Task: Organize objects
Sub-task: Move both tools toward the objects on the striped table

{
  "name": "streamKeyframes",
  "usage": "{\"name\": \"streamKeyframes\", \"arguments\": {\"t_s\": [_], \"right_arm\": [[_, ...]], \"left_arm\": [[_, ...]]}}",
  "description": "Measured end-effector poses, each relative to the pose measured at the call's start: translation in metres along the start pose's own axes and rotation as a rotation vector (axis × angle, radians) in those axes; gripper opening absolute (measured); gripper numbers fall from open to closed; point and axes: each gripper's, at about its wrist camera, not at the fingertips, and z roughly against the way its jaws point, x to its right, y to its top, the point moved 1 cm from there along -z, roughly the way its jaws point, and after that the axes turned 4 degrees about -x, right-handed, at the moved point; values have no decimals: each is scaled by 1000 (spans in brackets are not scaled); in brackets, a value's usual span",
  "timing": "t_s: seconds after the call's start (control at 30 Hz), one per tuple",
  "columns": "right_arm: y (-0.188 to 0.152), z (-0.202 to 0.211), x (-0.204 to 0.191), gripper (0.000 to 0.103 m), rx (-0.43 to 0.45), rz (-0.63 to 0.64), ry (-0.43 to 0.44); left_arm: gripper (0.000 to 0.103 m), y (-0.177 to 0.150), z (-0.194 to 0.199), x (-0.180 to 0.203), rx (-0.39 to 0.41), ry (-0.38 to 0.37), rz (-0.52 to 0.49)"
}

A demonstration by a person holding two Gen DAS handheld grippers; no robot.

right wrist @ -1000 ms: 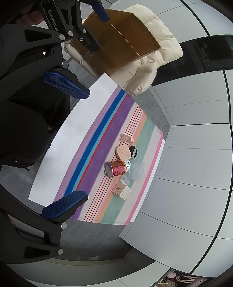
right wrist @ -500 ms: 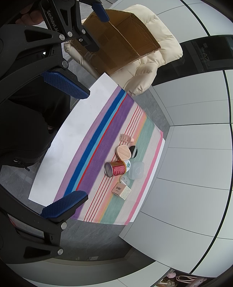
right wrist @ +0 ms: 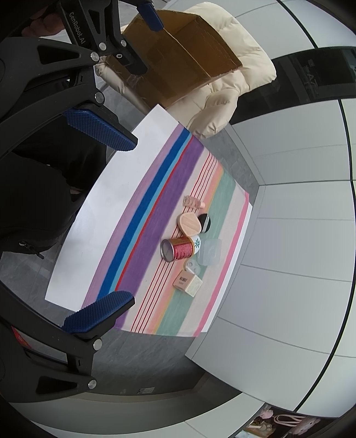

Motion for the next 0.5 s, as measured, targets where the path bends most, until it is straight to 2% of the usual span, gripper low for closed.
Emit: {"name": "streamKeyframes", "arguments": {"t_s": [0.23, 0.5], "right_arm": [[-1, 0, 20, 103, -8, -49, -23], [-2, 2, 38, 103, -18, -100, -30]], "left_arm": [[103, 4, -4, 14, -18, -41, -31], [102, 10, -5, 31, 2, -63, -87]]}}
